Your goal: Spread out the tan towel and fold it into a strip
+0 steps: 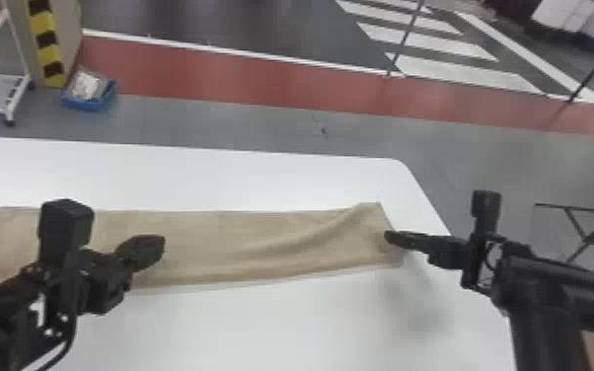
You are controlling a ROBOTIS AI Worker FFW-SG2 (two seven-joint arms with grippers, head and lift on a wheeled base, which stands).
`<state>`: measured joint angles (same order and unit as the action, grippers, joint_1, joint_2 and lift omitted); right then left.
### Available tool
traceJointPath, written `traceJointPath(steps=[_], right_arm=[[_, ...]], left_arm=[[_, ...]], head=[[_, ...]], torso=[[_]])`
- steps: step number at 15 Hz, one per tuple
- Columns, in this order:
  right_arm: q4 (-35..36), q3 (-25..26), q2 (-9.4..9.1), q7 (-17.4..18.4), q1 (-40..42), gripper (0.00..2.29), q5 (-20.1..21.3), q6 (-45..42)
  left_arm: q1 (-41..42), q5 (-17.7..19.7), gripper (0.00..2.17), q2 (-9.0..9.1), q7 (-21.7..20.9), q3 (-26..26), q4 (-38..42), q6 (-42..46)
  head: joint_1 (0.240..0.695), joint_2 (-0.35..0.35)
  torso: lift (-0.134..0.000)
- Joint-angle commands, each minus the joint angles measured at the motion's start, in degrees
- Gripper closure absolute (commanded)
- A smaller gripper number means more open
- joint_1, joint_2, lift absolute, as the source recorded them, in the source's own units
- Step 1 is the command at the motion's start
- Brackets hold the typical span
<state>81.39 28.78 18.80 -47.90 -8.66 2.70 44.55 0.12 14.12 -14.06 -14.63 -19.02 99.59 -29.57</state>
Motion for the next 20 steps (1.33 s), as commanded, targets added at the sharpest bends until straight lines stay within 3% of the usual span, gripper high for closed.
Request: traceJointPath(steps=[1,4,6,7,12,20], right_arm=[[-1.06,-0.56,-0.08,-0.01,-1.27,0.58,-0.07,-0.29],[-1.59,-1.09,-0.17,0.17,-2.24,0.6,-0.07,-0.11],[-1.59,-1.09,-0.17,0.08,-2.42,1.14,-0.16,0.06],[-1.59,-0.83,0.01,-0.09,-2.42,1.19,-0.24,0.06],[0.61,1.02,0.71,-1.06,-0.39,1.21,-1.91,1.64],[3.86,3.57,3.35,-3.43,2.77,1.21,-3.41,2.35]], left_arm=[[-0.65,-0.14,1.59,0.35,0.31,-0.58,-1.32,0.96],[-1.7,-0.23,1.59,0.7,1.1,-1.55,-3.35,2.89],[-3.02,-0.58,1.59,0.96,1.36,-2.52,-5.28,3.07],[-3.29,-0.67,1.59,1.14,1.36,-2.6,-5.89,3.07],[-3.9,-3.57,1.59,1.14,3.03,-3.92,-6.51,1.84],[-3.9,-4.36,1.59,1.4,4.44,-4.71,-6.42,0.96]], head=[[0.695,-0.35],[0.695,-0.35],[0.695,-0.35],[0.695,-0.35],[0.695,-0.35],[0.695,-0.35]], torso=[[-0.124],[-0.124],[-0.124],[-0.124],[-0.124],[-0.124]])
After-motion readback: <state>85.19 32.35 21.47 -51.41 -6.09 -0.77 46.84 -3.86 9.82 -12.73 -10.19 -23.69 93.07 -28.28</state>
